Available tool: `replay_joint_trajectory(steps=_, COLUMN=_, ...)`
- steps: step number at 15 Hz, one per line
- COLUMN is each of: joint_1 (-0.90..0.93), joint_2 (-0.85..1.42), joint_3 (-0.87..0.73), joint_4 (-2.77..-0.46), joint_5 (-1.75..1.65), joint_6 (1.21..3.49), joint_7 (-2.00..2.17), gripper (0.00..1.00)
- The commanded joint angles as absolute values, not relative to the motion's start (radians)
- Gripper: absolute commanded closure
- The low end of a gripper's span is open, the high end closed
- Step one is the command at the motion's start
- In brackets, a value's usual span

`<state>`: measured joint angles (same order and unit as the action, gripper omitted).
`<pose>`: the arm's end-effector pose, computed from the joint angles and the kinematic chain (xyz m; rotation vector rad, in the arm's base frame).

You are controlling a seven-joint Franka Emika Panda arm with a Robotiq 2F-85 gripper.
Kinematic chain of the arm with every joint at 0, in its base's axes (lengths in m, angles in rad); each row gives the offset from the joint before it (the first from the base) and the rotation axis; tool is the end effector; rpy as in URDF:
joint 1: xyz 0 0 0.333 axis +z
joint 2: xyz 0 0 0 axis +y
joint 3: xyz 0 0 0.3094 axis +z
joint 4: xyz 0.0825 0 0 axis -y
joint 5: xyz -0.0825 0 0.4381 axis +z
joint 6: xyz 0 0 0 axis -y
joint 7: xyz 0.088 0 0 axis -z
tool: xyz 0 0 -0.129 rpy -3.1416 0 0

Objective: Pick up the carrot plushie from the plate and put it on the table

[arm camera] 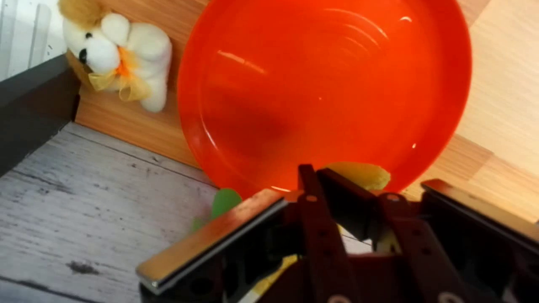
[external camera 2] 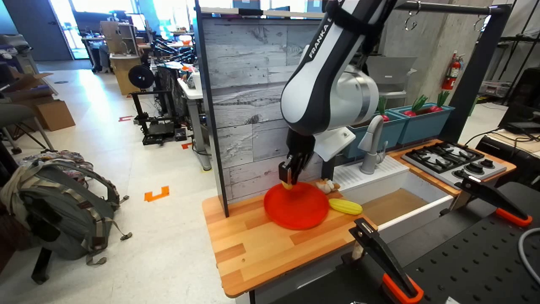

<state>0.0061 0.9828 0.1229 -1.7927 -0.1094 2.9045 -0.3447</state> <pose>0.6368 0.0935 -0.0554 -2.9809 -0.7882 -0.2249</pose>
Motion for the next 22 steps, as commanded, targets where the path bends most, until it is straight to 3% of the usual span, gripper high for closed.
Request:
replay_joint_trajectory(steps=1, joint_1=-0.018, joint_2=0.924, joint_3=0.149, joint_4=-1.861, joint_5=-0.158, joint_6=2.925, joint_7=-0.374, gripper=0.98)
replay_joint_trajectory(steps=13, joint_1=0.089, joint_2=0.926, joint_3=0.151, joint_4=-1.864, joint_5=-0.269, joint_6=2.826, joint_7=-0.406, gripper=0.98)
replay_joint_trajectory(steps=22, joint_1=0.174, joint_2=0.996, joint_3=0.149, joint_4=-1.752, joint_5=-0.293, joint_6=2.623, joint_7=-0.433, gripper=0.98)
